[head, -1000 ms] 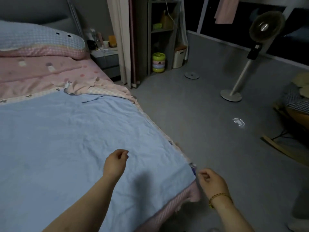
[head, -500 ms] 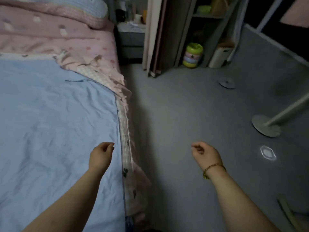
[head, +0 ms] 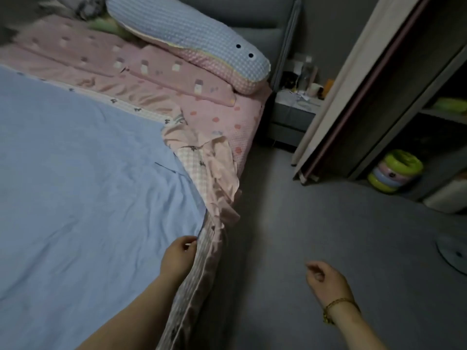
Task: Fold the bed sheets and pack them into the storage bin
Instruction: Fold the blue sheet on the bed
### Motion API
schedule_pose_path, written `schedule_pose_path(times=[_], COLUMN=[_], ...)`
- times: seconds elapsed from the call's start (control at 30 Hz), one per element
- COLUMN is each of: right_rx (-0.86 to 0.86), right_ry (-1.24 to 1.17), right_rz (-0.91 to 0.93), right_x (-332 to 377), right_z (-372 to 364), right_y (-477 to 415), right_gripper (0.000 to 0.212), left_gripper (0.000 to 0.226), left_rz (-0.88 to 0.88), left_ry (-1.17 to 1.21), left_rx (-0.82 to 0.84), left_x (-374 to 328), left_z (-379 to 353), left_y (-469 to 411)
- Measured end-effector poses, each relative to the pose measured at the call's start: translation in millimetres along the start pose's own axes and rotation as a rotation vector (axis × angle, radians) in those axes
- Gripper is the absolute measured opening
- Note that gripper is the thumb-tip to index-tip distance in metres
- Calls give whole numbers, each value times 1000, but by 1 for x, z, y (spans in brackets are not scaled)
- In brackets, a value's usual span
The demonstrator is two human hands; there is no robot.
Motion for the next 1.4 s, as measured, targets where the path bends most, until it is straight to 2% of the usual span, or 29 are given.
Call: schedule_pose_path(times=[0.13,0.33,0.53,0.63,0.77,0.83,0.93,0.97,1.07,1.17,1.27,1.33,1.4], right_rx=[87,278,438,503,467,465,449,452,499,566,591,596,590], right_ry=[53,166,329,336,515,655,804,825,763,691,587,518,444], right_rz=[98,251,504,551,654,715,794,802,720,664,673,702,686], right_x=[36,115,234,279,333,361,406,418,429,417,409,401,392], right_z=[-11,-62,-166,-220,-280,-311,-349,-362,-390,-408,-403,-389,-362], right_y=[-104,-247,-323,-351,-398,-418,-441,-446,-449,-447,-443,-438,-439], right_gripper=[27,40,43,44,62,78,94,98,104,96,63,49,45], left_gripper=[36,54,57,55,59,74,135,143,138,137,146,133,118], left_rz=[67,143,248,338,432,476,480,489,508,520,514,517,513], left_ry=[35,72,-102,-276,-450,-475,-432,-430,-438,-479,-497,-513,-518], left_rx=[-76,-290,-254,-184,-88,-33,-42,-43,-53,-56,-59,-43,-51], left_x=[-14,-41,-29,-15,19,45,68,74,80,84,80,76,68], left_z=[-33,-67,-63,-57,-60,-67,-67,-68,-68,-71,-70,-71,-69], left_y=[-51,-112,-202,-261,-321,-335,-347,-349,-349,-353,-354,-353,-350])
Point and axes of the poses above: each hand's wrist, its own y-axis away from the middle knuckle, its own z-axis out of the back of the hand, x = y × z, the point moved 7 cm from there along -y, towards the middle knuckle, and after that the axes turned 7 degrees about -x, right-handed, at the moved point
